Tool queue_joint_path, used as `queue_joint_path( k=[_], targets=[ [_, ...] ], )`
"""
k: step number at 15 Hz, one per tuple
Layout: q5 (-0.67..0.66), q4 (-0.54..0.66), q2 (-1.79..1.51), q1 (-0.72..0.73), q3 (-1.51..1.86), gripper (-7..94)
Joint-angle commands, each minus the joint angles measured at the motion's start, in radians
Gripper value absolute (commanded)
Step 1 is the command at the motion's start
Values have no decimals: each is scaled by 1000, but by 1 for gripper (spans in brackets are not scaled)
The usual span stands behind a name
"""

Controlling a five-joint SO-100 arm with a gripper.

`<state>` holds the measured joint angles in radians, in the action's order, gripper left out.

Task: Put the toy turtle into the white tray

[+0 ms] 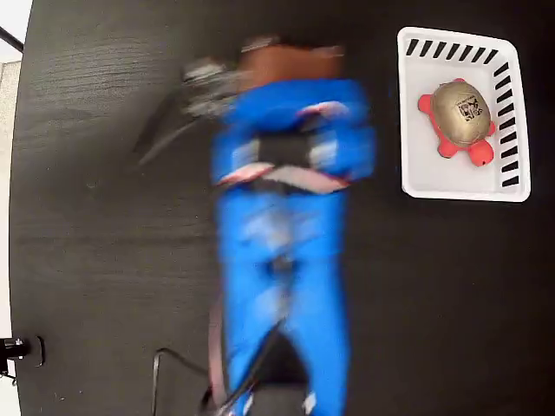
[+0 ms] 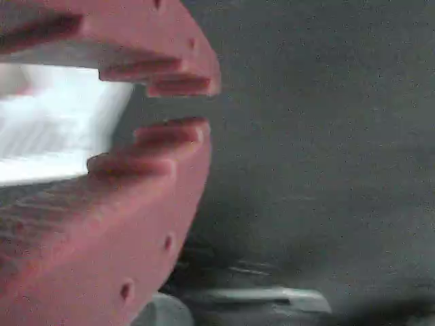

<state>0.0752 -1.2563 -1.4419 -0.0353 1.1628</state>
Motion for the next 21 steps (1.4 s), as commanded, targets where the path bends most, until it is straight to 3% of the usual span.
queue_joint_path(
  k=[1, 8, 10, 14, 21],
  targets=[
    [26, 126, -333, 77, 307, 0],
    [-29, 422, -888, 63, 1111, 0],
    [-58, 453, -1052, 51, 1315, 0],
    [-98, 387, -1373, 6, 1628, 0],
    [-51, 38, -1761, 26, 1752, 0]
  ],
)
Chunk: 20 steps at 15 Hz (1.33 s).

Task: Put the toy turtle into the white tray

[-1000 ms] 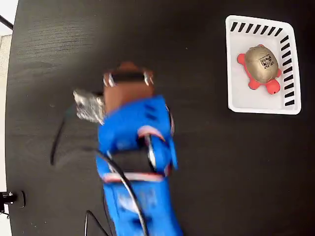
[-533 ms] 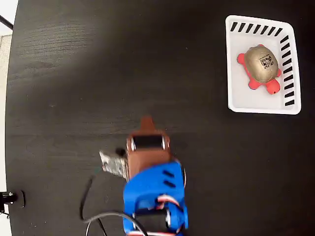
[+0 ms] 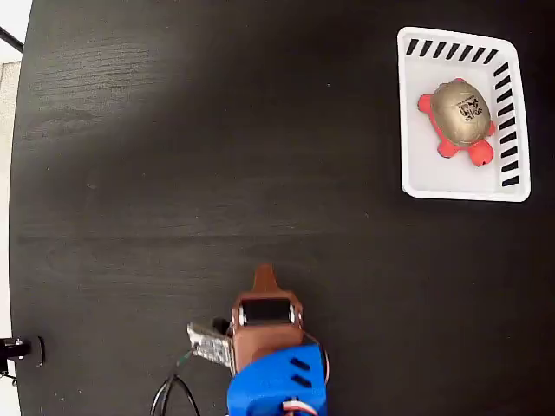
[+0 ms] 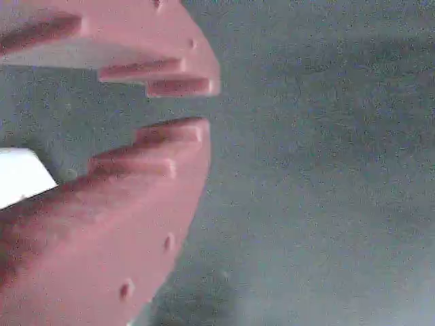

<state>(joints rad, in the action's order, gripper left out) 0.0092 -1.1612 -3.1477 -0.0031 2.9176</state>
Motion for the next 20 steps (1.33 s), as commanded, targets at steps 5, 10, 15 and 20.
queue_joint_path(
  k=[5, 10, 15, 20],
  targets=[
    [11, -100, -100, -3, 0, 0],
    [8, -100, -101, 3, 0, 0],
    [8, -100, -101, 3, 0, 0],
    [8, -100, -101, 3, 0, 0]
  ],
)
